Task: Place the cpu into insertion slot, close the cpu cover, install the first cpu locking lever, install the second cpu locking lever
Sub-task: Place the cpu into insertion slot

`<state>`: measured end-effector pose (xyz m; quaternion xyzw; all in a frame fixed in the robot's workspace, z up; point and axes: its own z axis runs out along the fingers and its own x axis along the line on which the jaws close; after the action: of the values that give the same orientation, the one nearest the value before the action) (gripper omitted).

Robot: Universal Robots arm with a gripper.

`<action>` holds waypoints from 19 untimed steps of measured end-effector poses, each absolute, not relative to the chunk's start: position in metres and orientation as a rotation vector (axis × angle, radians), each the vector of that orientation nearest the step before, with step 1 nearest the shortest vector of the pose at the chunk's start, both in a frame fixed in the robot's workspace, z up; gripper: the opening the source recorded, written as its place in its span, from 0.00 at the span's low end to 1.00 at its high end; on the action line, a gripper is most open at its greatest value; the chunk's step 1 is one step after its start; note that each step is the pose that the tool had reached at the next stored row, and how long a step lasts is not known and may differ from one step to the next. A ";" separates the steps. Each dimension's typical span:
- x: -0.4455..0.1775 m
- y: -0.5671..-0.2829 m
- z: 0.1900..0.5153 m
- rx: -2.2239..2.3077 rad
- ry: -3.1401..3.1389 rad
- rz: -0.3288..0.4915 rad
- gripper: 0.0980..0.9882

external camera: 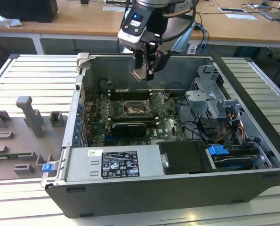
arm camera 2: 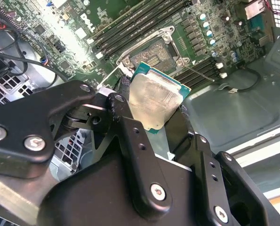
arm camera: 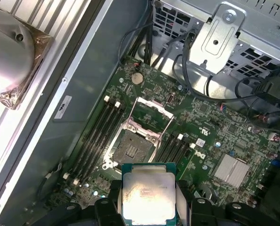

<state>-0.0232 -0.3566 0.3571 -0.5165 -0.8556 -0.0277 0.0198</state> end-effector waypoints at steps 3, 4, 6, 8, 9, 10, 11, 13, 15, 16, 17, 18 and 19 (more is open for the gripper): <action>-0.023 -0.357 0.357 -1.609 -2.647 -0.083 0.50; -0.023 -0.357 0.357 -1.611 -2.645 -0.082 0.50; -0.023 -0.357 0.357 -1.616 -2.639 -0.080 0.50; -0.023 -0.357 0.357 -1.621 -2.634 -0.078 0.50; -0.023 -0.357 0.356 -1.623 -2.631 -0.077 0.50; -0.023 -0.357 0.356 -1.626 -2.628 -0.075 0.50; -0.023 -0.357 0.356 -1.628 -2.625 -0.074 0.50; -0.023 -0.357 0.356 -1.632 -2.620 -0.072 0.50; -0.023 -0.357 0.356 -1.637 -2.614 -0.070 0.50; -0.023 -0.357 0.356 -1.639 -2.612 -0.069 0.50; -0.023 -0.357 0.356 -1.641 -2.609 -0.068 0.50; -0.023 -0.357 0.356 -1.643 -2.606 -0.067 0.50; -0.023 -0.357 0.356 -1.647 -2.602 -0.065 0.50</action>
<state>-0.0232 -0.3566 0.3556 -0.5343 -0.8445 -0.0212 0.0307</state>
